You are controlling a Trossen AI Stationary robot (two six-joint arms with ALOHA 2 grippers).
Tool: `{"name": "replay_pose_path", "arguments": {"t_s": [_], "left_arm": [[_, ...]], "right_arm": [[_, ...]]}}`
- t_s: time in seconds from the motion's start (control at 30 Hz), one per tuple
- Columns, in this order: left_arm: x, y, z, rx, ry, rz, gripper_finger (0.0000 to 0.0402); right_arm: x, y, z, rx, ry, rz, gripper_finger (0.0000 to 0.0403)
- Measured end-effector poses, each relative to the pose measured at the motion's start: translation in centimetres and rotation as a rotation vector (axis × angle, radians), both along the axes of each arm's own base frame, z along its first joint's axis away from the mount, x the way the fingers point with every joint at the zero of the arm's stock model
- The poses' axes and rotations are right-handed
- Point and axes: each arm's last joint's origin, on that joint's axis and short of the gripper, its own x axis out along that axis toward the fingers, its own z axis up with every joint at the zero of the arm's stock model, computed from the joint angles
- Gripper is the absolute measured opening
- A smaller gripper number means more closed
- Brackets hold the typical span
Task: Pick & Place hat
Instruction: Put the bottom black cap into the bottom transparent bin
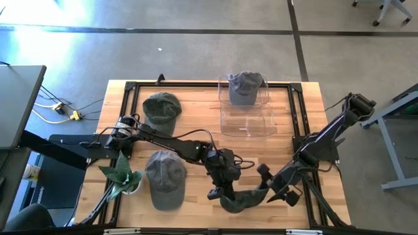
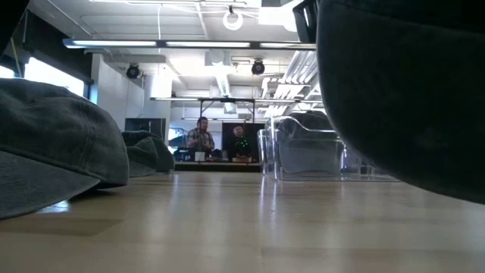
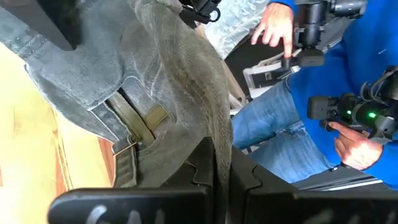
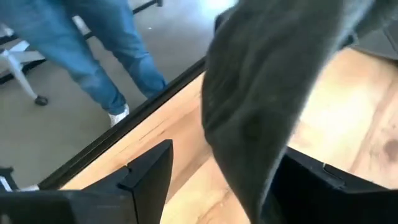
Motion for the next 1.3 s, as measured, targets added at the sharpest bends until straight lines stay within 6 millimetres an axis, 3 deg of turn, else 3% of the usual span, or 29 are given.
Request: {"name": "replay_pose_path", "arguments": {"t_s": [0.2,0.43,0.6,0.73,1.03,1.2,1.3], "left_arm": [[0.0,0.2,-0.1,-0.009,0.018,-0.02,0.0004],[0.0,0.5,-0.2,-0.001,-0.001,-0.056,0.0004],[0.1,0.4,0.1,0.038,-0.104,-0.095,0.0019],[0.2,0.6,-0.3,0.112,-0.158,-0.109,0.0075],[1.4,3.3,-5.4,0.174,0.016,-0.103,0.0242],[1.5,3.2,-8.7,0.253,0.066,-0.159,0.0267],[1.9,3.0,-9.3,0.29,0.047,-0.134,0.0268]], "right_arm": [[-0.2,0.0,-0.2,-0.064,-0.028,0.087,0.018],[-0.8,0.7,0.3,-0.062,0.034,0.181,0.0017],[-0.4,0.2,0.3,-0.059,0.047,0.161,0.0026],[0.2,-0.5,0.2,-0.067,0.04,0.173,0.0006],[2.3,-1.9,-2.0,-0.096,0.123,0.214,0.0005],[3.1,-2.3,-3.0,-0.087,0.171,0.21,0.001],[3.2,-2.4,-3.5,-0.086,0.207,0.212,0.0004]]}}
